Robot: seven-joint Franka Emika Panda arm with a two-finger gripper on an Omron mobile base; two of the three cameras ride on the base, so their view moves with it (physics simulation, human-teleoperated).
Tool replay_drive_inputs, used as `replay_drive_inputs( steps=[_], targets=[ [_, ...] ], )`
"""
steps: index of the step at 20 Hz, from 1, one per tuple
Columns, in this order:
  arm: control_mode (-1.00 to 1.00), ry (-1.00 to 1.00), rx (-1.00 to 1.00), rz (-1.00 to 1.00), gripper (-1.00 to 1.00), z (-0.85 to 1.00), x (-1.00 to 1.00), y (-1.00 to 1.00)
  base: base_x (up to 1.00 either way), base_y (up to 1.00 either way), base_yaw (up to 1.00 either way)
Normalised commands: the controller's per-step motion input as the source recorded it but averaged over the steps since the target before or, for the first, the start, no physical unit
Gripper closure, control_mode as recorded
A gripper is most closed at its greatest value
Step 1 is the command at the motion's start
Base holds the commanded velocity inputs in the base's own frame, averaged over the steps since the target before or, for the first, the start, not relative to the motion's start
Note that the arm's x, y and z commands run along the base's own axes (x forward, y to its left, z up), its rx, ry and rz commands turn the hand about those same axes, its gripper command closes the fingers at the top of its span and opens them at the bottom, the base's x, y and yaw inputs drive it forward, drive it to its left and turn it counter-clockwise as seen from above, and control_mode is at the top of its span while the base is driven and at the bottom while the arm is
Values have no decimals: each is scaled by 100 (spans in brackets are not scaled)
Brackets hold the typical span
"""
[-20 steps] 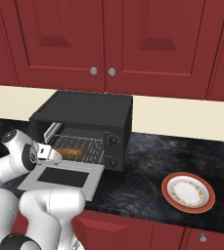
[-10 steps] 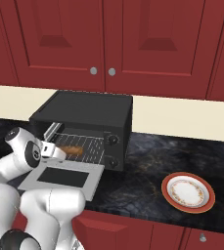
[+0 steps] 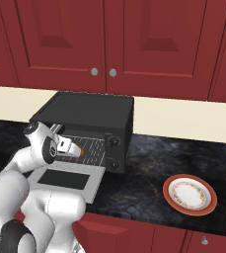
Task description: Pull the toaster oven rack outwards. Pick up the baguette from the plate and place it on the toaster oven rack. Close the toaster oven door fully and set the temperature to the lowest setting.
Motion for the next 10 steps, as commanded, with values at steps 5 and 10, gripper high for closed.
replay_drive_inputs(
  steps=[5,10],
  targets=[
    [-100,-2,20,7,-100,-45,-15,-69,0,0,0],
    [-100,8,25,5,-100,-73,-37,-69,0,0,0]
  ],
)
